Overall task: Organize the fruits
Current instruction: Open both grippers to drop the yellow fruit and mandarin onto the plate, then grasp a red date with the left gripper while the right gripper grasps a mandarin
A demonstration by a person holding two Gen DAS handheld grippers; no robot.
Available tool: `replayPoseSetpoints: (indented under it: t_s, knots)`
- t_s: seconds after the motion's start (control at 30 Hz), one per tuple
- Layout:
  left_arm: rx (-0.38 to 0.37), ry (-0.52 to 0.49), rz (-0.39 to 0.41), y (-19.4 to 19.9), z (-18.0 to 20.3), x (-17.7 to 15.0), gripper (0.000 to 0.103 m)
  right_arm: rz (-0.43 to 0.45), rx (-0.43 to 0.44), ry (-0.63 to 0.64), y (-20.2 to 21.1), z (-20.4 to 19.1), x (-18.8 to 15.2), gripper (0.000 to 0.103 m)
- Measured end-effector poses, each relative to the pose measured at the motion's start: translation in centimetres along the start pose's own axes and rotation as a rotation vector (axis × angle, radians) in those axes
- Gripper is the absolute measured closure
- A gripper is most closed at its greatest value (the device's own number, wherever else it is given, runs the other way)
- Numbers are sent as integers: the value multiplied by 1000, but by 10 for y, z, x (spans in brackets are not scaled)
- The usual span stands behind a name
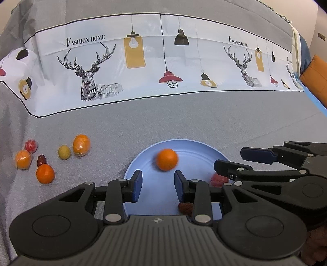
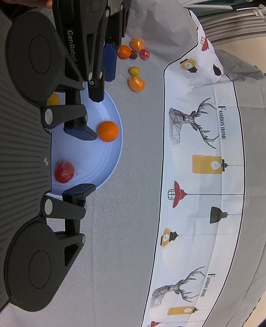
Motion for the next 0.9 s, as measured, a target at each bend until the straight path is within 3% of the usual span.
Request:
replayPoseSetpoints:
  t_s: [0.13, 0.4, 0.53, 0.67, 0.77, 0.8, 0.83, 0.9]
  knots:
    - [9, 23, 9, 3, -5, 1, 76, 7, -12, 11, 0, -2, 0, 54]
    - [8, 55, 1, 10, -20, 11, 76, 22, 0, -16, 1, 0, 4, 55]
    - [56, 77, 4, 17, -48, 37, 76, 28, 15, -39, 0, 2, 7, 55]
    - [113, 134, 69, 25, -93, 64, 76, 30, 32, -46, -1, -1, 8, 57]
    - [153, 231, 128, 24, -139, 53, 76, 34, 48, -47, -1, -4, 9, 60]
    - [169, 275, 97, 19, -155, 44, 76, 37, 53, -50, -1, -5, 9, 64]
    - [202, 347, 19, 12, -171, 41, 83, 38, 62, -53, -1, -6, 9, 67]
    - [168, 570, 13, 11, -207, 33, 84, 49, 86, -61, 0, -8, 12, 71]
Point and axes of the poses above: each gripper's, at about its wrist camera, not at the fingertips, and y roughly against the way its jaws point, z to its right, x to its top, the point moved 1 cm from there along -y, roughly the way its jaws point, and after that the axes turned 2 degrees about -x, right-handed, at the moved point
